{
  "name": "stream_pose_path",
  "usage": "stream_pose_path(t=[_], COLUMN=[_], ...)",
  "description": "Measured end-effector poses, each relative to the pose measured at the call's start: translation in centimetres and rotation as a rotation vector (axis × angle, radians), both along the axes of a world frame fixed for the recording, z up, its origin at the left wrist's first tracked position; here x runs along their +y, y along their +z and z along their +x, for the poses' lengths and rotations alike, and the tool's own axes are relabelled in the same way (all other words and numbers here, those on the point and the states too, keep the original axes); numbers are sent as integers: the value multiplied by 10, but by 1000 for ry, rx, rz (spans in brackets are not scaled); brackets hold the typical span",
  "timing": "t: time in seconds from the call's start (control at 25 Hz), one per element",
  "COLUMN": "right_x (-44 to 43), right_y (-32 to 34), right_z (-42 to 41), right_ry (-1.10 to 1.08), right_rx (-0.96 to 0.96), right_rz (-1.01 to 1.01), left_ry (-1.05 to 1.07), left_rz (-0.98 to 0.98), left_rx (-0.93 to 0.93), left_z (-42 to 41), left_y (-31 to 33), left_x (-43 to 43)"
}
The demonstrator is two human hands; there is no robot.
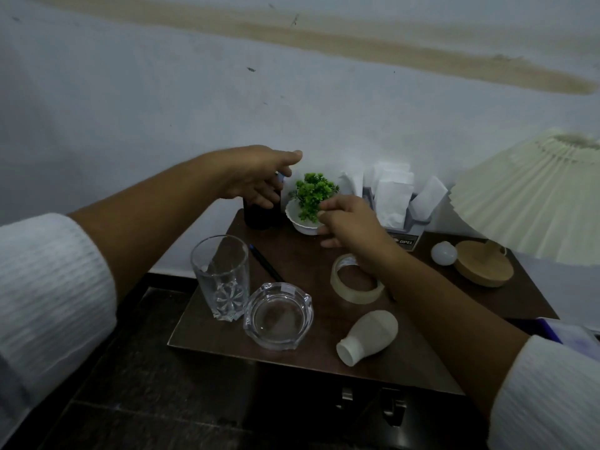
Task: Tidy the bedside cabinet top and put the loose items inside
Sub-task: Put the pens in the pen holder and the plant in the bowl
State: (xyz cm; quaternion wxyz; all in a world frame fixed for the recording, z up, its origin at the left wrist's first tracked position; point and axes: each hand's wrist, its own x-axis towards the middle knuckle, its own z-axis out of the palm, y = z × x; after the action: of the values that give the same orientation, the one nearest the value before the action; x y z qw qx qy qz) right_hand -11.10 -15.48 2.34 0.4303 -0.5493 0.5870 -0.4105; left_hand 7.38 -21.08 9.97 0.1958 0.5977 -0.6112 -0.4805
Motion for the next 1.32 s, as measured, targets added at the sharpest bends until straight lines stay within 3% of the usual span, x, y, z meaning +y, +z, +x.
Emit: stream_pose_path(t=[0.2, 0.36, 0.48, 0.56, 0.76, 0.92, 1.08, 1.32], right_x=[8, -5, -11, -12, -1, 23, 56, 113], right_y=[-24, -47, -54, -55, -26, 15, 41, 43], right_z=[35, 62, 70, 70, 60, 43, 6, -53], right_ry=[286, 303, 277, 253, 232, 283, 255, 179], right_rx=[450, 773, 860, 804, 192, -80, -224, -189], right_rz=[-48, -66, -89, -93, -110, -121, -43, -17], left_ry=[47, 114, 154, 157, 117, 60, 30, 63], left_rz=[108, 172, 182, 157, -106, -300, -396, -407], left_rx=[-118, -69, 6, 35, 146, 201, 281, 485], left_z=[51, 67, 68, 67, 66, 46, 18, -37], left_y=[-35, -71, -83, -84, -56, -6, 30, 20], left_x=[22, 24, 24, 23, 28, 49, 79, 126])
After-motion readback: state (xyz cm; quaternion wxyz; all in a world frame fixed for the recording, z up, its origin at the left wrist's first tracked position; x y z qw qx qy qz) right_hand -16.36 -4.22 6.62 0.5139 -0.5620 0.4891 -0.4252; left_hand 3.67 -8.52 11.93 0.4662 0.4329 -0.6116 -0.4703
